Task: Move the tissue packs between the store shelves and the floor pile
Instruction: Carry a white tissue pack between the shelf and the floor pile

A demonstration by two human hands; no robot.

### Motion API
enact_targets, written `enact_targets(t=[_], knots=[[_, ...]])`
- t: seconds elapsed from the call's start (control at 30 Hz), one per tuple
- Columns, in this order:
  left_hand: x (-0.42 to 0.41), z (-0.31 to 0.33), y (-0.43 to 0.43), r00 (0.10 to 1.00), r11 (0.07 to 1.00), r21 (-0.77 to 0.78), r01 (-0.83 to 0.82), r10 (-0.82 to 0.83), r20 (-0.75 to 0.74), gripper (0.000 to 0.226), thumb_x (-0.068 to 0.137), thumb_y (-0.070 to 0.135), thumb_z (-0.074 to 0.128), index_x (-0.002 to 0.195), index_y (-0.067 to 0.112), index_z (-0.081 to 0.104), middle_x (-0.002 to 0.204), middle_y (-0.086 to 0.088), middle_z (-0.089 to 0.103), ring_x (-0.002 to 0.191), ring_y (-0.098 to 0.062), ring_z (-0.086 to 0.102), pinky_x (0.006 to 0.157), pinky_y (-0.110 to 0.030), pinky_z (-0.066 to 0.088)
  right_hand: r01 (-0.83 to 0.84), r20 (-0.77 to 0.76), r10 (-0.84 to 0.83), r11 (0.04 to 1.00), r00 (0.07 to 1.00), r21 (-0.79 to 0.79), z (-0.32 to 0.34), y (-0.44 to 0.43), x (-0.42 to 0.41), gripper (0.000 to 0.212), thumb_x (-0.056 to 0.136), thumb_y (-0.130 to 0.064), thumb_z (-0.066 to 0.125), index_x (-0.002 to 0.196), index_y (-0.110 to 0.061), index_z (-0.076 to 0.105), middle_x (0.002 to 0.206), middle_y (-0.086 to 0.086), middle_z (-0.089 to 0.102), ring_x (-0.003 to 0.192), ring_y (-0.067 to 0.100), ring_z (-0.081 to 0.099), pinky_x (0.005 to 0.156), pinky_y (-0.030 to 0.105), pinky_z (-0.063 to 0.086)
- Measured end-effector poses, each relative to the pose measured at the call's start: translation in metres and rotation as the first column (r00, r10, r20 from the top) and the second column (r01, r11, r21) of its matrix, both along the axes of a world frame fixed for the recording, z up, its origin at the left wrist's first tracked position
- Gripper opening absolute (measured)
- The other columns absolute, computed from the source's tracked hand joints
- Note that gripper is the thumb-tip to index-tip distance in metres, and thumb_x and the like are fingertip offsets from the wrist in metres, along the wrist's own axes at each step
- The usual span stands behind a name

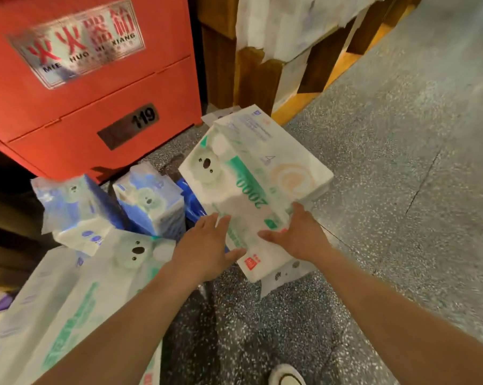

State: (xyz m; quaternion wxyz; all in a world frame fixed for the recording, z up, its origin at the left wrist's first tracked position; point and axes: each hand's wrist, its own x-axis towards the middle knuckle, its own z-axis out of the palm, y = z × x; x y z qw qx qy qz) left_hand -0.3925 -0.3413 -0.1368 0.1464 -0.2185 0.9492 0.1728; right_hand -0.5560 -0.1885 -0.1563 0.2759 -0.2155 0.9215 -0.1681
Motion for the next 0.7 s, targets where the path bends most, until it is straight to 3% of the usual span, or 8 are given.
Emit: enact_targets(t=[0.17,0.3,0.43,0.47,0.53,0.6,0.67,0.7], knots=[[0.008,0.032,-0.011,0.997,0.996,0.066,-0.063,0.066,-0.033,0.092,0.091,0.068,0.049,0.159,0.020,0.010,0.165,-0.007,0.017,0.151,-0.025,0.017,0.118,-0.041,0.027,0.001,-0.036,-0.003,0.998,0.999,-0.057,0.030,0.008,0.006,0.106,0.047,-0.084,0.069,0.133,-0.025,0.049,0.118,-0.001,0.060,0.107,0.024,0.062,0.085,0.046,0.060],[0.046,0.109,-0.036,0.948,0.955,0.159,-0.250,0.274,-0.160,0.089,0.089,0.062,0.059,0.158,0.020,0.022,0.158,-0.004,0.033,0.145,-0.023,0.030,0.114,-0.034,0.029,-0.070,-0.070,0.070,0.998,0.995,0.005,0.108,0.021,0.019,0.087,0.061,-0.067,0.079,0.133,-0.026,0.051,0.114,-0.002,0.058,0.106,0.024,0.059,0.087,0.046,0.059],[0.094,0.203,-0.059,0.897,0.899,0.185,-0.396,0.422,-0.133,0.096,0.083,0.069,0.058,0.158,0.021,0.021,0.151,-0.005,0.044,0.134,-0.025,0.044,0.102,-0.035,0.039,-0.181,-0.019,0.181,0.983,0.983,-0.020,0.211,0.040,0.039,0.067,0.057,-0.072,0.070,0.113,-0.039,0.053,0.101,-0.012,0.061,0.093,0.019,0.065,0.073,0.039,0.062],[0.105,0.230,-0.062,0.886,0.888,0.193,-0.417,0.444,-0.130,0.097,0.082,0.070,0.059,0.158,0.022,0.020,0.152,-0.004,0.044,0.134,-0.025,0.044,0.101,-0.034,0.038,-0.201,-0.016,0.201,0.979,0.980,-0.029,0.244,0.042,0.047,0.064,0.060,-0.068,0.074,0.113,-0.040,0.054,0.100,-0.014,0.058,0.092,0.015,0.063,0.073,0.034,0.060],[0.129,0.283,-0.064,0.857,0.851,0.266,-0.453,0.498,-0.132,0.094,0.082,0.066,0.064,0.155,0.023,0.023,0.149,-0.003,0.046,0.132,-0.024,0.046,0.096,-0.032,0.038,-0.259,-0.017,0.259,0.965,0.966,-0.044,0.318,0.045,0.066,0.057,0.069,-0.054,0.083,0.115,-0.040,0.052,0.100,-0.017,0.051,0.086,0.001,0.056,0.067,0.012,0.049],[0.154,0.342,-0.065,0.813,0.804,0.382,-0.456,0.551,-0.187,0.094,0.074,0.072,0.069,0.149,0.032,0.029,0.144,0.002,0.050,0.128,-0.019,0.049,0.098,-0.032,0.040,-0.318,-0.001,0.319,0.945,0.948,-0.072,0.390,0.048,0.079,0.066,0.070,-0.050,0.086,0.122,-0.046,0.046,0.108,-0.018,0.049,0.087,-0.006,0.053,0.064,0.007,0.043],[0.185,0.401,-0.065,0.774,0.764,0.490,-0.420,0.583,-0.245,0.092,0.066,0.075,0.072,0.141,0.036,0.036,0.131,0.011,0.057,0.116,-0.003,0.057,0.098,-0.025,0.045,-0.378,0.011,0.382,0.919,0.924,-0.114,0.456,0.049,0.092,0.080,0.064,-0.054,0.089,0.132,-0.047,0.047,0.114,-0.023,0.049,0.098,-0.002,0.056,0.080,0.010,0.046],[0.201,0.429,-0.065,0.738,0.712,0.580,-0.395,0.622,-0.262,0.090,0.064,0.073,0.075,0.137,0.033,0.042,0.122,0.014,0.063,0.107,0.005,0.060,0.095,-0.020,0.049,-0.396,0.020,0.403,0.907,0.915,-0.142,0.490,0.047,0.099,0.087,0.060,-0.057,0.089,0.136,-0.045,0.049,0.116,-0.026,0.049,0.102,0.000,0.058,0.088,0.019,0.050]])
